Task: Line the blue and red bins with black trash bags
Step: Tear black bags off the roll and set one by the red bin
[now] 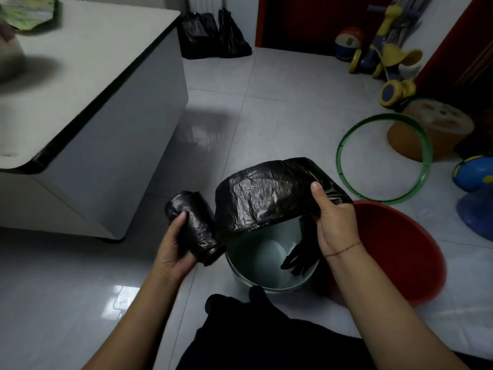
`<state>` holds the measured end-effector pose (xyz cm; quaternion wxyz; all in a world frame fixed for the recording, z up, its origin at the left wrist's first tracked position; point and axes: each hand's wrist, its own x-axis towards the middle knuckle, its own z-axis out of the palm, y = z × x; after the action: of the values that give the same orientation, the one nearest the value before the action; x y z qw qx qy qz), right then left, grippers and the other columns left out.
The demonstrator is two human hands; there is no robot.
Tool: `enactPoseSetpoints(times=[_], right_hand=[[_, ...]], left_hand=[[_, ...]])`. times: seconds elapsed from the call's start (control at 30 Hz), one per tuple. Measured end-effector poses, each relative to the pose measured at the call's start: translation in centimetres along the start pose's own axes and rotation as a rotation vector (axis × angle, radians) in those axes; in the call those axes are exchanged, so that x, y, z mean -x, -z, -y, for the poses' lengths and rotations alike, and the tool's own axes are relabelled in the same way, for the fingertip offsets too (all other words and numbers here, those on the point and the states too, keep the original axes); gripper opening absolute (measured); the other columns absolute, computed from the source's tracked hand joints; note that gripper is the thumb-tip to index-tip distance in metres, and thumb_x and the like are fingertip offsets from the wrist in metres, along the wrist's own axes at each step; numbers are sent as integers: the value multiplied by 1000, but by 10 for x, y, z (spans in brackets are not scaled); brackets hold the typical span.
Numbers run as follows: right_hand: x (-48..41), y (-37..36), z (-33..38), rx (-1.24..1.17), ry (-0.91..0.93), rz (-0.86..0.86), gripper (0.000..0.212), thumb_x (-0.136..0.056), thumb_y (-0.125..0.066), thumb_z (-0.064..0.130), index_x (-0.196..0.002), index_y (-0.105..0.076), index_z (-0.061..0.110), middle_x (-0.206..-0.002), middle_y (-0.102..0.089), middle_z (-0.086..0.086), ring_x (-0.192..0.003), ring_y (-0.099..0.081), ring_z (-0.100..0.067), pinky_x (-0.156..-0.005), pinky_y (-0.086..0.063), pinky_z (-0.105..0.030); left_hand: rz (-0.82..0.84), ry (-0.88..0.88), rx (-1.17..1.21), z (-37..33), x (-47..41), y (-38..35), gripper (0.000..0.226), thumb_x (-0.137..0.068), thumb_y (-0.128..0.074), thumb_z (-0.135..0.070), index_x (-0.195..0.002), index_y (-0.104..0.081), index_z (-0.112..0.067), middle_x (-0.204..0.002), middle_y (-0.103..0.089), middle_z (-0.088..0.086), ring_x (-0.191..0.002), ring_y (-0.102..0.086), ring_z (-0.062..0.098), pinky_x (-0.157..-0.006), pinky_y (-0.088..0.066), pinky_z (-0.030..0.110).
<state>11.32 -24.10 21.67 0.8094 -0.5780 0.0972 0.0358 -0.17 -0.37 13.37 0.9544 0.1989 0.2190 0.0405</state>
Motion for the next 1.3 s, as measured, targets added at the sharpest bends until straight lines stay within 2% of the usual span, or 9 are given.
enactPoseSetpoints(times=[0.17,0.33,0.5,0.73,0.9,1.07,1.13,1.23,1.3], right_hand=[[-4,11,-15,7,-24,-8,7,-80,-71,14,-79,-73,8,-82,-76,-4,-81,-72,-20,-69,-56,-29],[-7,18,-30,40,-76,-38,7,-82,-69,13,-84,-71,7,-86,-74,-12,-79,-71,-25,-72,-56,-36],[-7,22,-43,37,-113,-53,13,-85,-64,9,-97,-67,4,-94,-69,-16,-79,-68,-25,-74,-58,-37],[-6,30,-60,54,-151,-66,13,-84,-64,8,-97,-67,9,-95,-71,-11,-82,-70,-21,-76,-57,-34],[-1,24,-62,41,-174,-66,13,-85,-62,5,-98,-67,8,-97,-69,-13,-84,-68,-23,-81,-56,-37],[5,25,-59,54,-184,-62,22,-85,-64,8,-105,-65,-1,-94,-70,-15,-82,-69,-24,-77,-57,-36],[6,26,-58,66,-179,-60,20,-84,-64,9,-102,-66,0,-92,-70,-14,-80,-70,-23,-75,-57,-36],[7,26,-57,52,-182,-53,17,-84,-65,9,-100,-67,3,-92,-71,-14,-78,-71,-20,-70,-57,-32],[7,26,-58,52,-184,-46,19,-84,-64,8,-102,-66,2,-93,-71,-14,-79,-71,-21,-72,-57,-33]], left_hand=[[-247,-150,-322,-16,-14,43,19,-90,-52,-7,-102,-65,-15,-89,-74,2,-83,-70,15,-67,-59,27],[-477,-211,-742,3,-42,86,52,-75,-70,6,-122,-52,-6,-112,-62,15,-104,-59,29,-87,-48,36],[-619,-240,-1127,35,-69,127,79,-60,-83,3,-128,-43,-8,-121,-58,16,-107,-56,30,-90,-46,38],[-654,-336,-1225,59,-82,151,83,-51,-90,-11,-119,-42,-17,-116,-59,8,-104,-58,25,-89,-44,33],[-629,-343,-1203,61,-74,153,89,-51,-91,-19,-125,-41,-15,-119,-57,4,-104,-57,19,-94,-45,35],[-617,-343,-1323,53,-71,148,69,-62,-86,-20,-119,-49,-12,-108,-61,4,-94,-58,19,-81,-45,32],[-606,-279,-1385,44,-75,148,54,-68,-81,-23,-115,-57,-11,-102,-65,4,-87,-59,19,-73,-47,31],[-516,4,-1323,35,-83,152,30,-73,-78,-19,-100,-69,-9,-85,-71,14,-64,-63,18,-50,-48,25],[-460,181,-1306,37,-87,161,36,-75,-77,-15,-108,-67,-5,-89,-71,13,-72,-66,20,-57,-52,26]])
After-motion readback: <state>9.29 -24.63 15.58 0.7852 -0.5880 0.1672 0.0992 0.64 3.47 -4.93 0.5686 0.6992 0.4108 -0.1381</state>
